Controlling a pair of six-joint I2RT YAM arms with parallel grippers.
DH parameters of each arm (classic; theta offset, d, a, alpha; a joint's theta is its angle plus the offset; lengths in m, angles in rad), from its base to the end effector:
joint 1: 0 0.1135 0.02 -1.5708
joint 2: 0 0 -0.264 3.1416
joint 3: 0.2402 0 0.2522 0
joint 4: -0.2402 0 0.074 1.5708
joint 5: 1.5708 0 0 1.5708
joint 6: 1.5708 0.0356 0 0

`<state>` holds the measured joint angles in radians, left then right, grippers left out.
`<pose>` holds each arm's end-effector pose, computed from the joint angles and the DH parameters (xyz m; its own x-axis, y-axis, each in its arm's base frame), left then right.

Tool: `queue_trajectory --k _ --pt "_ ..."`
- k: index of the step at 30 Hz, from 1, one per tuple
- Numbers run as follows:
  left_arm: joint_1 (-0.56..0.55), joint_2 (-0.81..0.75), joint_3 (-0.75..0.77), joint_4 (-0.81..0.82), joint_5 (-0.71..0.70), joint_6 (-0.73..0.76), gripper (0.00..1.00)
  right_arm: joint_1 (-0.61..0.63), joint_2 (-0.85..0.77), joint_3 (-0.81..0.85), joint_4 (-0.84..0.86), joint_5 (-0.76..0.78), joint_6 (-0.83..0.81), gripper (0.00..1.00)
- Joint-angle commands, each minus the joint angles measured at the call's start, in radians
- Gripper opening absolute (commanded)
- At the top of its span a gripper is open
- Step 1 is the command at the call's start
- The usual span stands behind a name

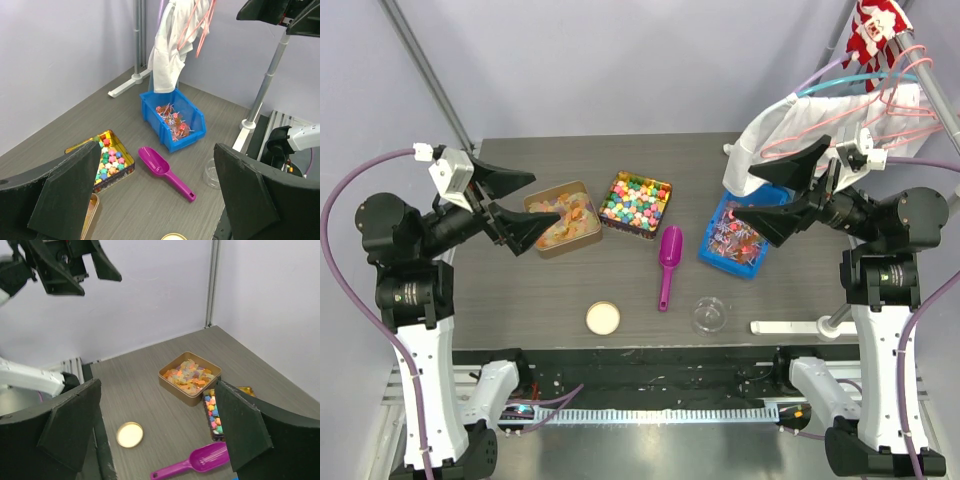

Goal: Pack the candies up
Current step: Pick up the spatula from the center of the board.

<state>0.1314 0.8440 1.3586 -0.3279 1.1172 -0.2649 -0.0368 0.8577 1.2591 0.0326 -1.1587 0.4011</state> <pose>0.1195 -0.0165 0.5002 -0.0366 -0.1206 -0.9920 0.8379 0.5373 -0.0962 0.1305 0.0278 0.5012 0.0683 0.1540 -0.9857 -0.9153 0.4027 -0.0005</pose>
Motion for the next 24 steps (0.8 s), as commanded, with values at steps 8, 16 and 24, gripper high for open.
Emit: queue_trajectory --k 8,16,24 --pt "0.007 -0.003 -0.018 0.012 -0.019 0.001 1.00 -0.008 0.023 -0.137 0.268 0.022 0.269 0.94" --pt "0.005 0.015 -0.042 0.001 -0.106 0.050 1.00 0.073 0.105 -0.060 -0.218 0.334 -0.082 1.00" --pt "0.004 0.066 -0.125 -0.003 -0.258 0.170 1.00 0.296 0.227 -0.110 -0.379 0.695 -0.177 1.00"
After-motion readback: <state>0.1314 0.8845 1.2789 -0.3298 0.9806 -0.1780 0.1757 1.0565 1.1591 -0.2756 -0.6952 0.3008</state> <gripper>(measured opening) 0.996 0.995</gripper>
